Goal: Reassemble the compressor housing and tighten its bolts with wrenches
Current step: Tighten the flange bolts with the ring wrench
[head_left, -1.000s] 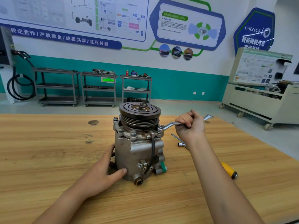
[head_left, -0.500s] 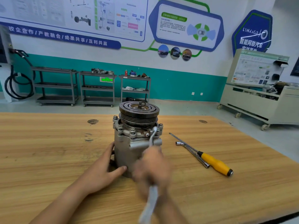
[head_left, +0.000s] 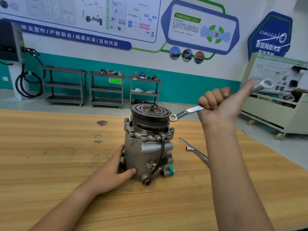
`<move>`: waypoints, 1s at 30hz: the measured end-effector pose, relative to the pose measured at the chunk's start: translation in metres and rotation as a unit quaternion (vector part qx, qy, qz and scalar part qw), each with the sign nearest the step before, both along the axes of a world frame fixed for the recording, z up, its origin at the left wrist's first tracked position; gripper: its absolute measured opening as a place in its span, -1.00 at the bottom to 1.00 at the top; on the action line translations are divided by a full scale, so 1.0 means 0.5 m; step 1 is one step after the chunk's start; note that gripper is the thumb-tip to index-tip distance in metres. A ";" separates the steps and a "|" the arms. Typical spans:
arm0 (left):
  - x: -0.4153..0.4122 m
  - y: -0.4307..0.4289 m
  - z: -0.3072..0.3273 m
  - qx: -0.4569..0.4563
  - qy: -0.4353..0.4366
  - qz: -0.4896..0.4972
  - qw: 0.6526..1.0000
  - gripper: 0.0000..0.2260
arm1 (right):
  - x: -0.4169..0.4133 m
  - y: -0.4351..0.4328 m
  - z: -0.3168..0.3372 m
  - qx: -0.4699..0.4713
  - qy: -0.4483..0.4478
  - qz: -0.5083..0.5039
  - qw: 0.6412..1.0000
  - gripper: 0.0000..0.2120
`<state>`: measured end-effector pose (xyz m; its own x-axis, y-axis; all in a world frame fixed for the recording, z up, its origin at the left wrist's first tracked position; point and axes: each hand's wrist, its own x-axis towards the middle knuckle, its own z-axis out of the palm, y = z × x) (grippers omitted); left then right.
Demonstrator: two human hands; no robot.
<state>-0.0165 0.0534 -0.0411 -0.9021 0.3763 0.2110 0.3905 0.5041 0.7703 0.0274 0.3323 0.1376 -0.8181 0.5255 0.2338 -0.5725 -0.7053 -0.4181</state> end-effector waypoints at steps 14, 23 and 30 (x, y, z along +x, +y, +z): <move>-0.004 -0.002 -0.003 -0.012 0.009 0.003 1.000 -0.19 | -0.153 -0.071 -0.062 -0.007 -0.198 0.198 0.960 -0.57; -0.008 -0.006 -0.004 -0.006 0.006 0.003 1.000 -0.20 | -0.151 -0.055 -0.107 -0.090 -0.166 0.229 0.955 -0.33; -0.005 -0.003 -0.007 -0.002 0.007 0.001 1.000 -0.24 | -0.087 -0.055 -0.124 -0.117 -0.105 0.096 0.983 -0.56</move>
<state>-0.0188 0.0520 -0.0446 -0.9001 0.3753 0.2212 0.3994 0.5081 0.7631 -0.0162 0.3048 0.0758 -0.9244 0.3768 -0.0593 -0.3388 -0.8825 -0.3262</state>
